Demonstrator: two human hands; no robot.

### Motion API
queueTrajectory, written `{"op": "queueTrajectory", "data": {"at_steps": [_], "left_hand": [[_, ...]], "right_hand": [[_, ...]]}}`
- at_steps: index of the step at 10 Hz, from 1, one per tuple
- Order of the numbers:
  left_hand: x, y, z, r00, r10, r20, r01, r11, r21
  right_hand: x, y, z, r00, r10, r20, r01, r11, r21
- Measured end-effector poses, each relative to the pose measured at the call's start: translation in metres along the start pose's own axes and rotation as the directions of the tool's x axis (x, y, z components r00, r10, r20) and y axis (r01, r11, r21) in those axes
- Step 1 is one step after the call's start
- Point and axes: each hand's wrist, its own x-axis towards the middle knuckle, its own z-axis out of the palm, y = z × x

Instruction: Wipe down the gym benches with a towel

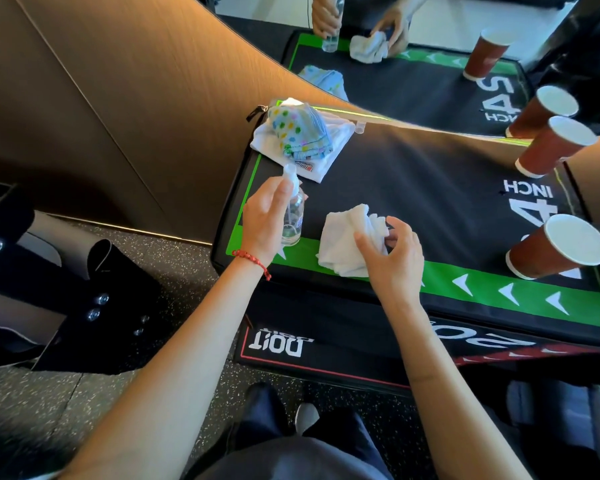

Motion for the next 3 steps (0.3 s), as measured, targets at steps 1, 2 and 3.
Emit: {"op": "queueTrajectory", "data": {"at_steps": [1, 2, 3], "left_hand": [[-0.007, 0.000, -0.004, 1.000, 0.025, -0.005, -0.024, 0.999, 0.040], [-0.018, 0.004, -0.008, 0.999, 0.007, -0.051, -0.001, 0.991, 0.131], [-0.032, -0.005, -0.018, 0.992, 0.029, -0.126, 0.002, 0.970, 0.245]], "right_hand": [[-0.003, 0.003, -0.004, 0.999, -0.049, -0.013, 0.049, 0.999, -0.020], [-0.009, 0.001, -0.009, 0.995, -0.103, -0.016, 0.102, 0.993, -0.058], [-0.017, 0.004, -0.011, 0.970, -0.243, -0.012, 0.241, 0.965, -0.102]]}}
